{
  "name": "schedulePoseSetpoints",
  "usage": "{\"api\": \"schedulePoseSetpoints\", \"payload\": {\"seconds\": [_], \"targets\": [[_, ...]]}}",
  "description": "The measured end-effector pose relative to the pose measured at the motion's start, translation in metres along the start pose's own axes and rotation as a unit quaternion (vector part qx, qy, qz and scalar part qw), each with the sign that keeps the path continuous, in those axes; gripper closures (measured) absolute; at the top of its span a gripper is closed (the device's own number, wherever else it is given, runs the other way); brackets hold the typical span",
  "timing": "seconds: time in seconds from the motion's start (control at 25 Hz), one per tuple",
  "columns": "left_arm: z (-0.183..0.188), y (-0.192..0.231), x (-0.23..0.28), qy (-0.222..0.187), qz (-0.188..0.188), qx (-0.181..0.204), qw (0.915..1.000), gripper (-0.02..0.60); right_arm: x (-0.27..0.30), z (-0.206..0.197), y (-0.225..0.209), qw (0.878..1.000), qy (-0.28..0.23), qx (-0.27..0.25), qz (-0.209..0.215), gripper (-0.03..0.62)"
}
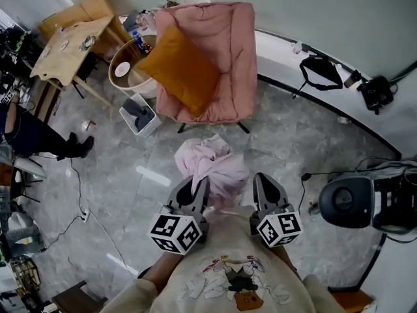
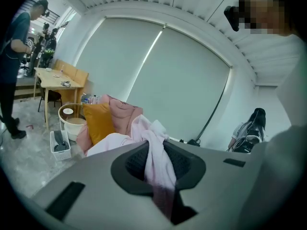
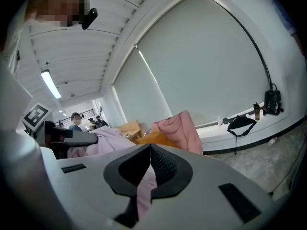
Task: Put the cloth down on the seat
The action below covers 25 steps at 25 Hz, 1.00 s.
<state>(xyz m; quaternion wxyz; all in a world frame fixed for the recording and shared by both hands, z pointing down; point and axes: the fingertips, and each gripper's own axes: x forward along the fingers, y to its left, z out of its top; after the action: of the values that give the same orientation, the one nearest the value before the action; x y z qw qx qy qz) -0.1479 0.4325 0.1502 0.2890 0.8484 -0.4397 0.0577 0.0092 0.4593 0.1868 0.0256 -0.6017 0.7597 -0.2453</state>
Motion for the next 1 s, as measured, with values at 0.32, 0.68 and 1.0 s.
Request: {"api": "schedulePoseSetpoints", "payload": {"seconds": [0.32, 0.68, 1.0], "targets": [[0.010, -0.012, 0.060, 0.014, 0.009, -0.017, 0.9997, 0.525, 0.031, 0.009, -0.037, 0.999, 0.018, 0.026, 0.010, 0.576], [0.050, 0.022, 0.126, 0.024, -0.004, -0.023, 0.9994, 0.525, 0.108, 0.037, -0.053, 0.999, 0.031, 0.017, 0.005, 0.576], [0.113, 0.068, 0.199, 0.045, -0.041, 0.006, 0.9981, 0.525, 0.199, 0.079, -0.060, 0.999, 0.034, 0.019, -0.022, 0.576]]}}
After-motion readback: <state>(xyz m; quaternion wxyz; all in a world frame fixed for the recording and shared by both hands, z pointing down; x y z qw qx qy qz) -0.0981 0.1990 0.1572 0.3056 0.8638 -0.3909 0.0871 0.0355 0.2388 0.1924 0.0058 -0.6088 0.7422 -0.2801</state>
